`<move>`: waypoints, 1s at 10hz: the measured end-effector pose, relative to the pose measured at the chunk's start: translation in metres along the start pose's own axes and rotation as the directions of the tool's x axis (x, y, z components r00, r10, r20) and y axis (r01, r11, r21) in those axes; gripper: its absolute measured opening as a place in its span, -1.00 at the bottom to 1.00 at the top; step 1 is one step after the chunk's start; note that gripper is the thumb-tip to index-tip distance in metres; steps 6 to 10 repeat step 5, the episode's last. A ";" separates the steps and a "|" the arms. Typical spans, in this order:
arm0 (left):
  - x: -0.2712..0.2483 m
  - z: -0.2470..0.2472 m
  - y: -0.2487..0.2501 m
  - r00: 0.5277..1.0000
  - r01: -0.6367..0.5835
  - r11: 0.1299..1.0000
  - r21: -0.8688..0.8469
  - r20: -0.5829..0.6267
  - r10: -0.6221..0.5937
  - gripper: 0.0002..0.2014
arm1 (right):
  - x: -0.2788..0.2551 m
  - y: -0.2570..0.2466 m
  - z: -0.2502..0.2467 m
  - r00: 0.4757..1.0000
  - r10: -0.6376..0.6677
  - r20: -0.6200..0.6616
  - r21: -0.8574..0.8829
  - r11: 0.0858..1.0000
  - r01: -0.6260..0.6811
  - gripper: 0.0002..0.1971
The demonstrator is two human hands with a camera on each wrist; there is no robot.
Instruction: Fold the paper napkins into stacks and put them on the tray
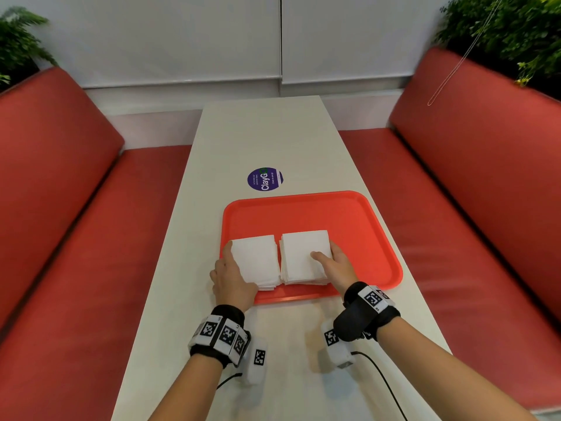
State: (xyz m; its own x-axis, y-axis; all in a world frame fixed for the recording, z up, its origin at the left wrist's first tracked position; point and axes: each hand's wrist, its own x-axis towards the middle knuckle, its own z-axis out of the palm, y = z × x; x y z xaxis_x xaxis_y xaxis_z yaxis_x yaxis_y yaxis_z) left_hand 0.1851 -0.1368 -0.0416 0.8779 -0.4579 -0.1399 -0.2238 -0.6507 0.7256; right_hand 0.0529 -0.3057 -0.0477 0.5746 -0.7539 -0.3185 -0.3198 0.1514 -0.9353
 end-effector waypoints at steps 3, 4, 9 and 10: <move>0.005 0.001 -0.009 1.000 -0.008 0.996 -0.083 0.025 0.010 0.01 | 0.007 0.006 0.000 1.000 0.020 -0.013 -0.042 0.999 -0.021 -0.25; 0.004 -0.004 -0.009 1.000 -0.014 0.995 -0.103 0.020 0.016 -0.02 | -0.003 0.000 -0.001 1.000 0.027 0.004 -0.054 0.998 -0.027 -0.20; 0.003 -0.007 -0.022 0.999 0.002 0.989 -0.148 0.038 0.003 -0.03 | -0.006 0.000 -0.007 0.999 0.042 0.005 -0.057 0.997 -0.042 -0.24; 0.003 -0.007 -0.022 0.999 0.002 0.989 -0.148 0.038 0.003 -0.03 | -0.006 0.000 -0.007 0.999 0.042 0.005 -0.057 0.997 -0.042 -0.24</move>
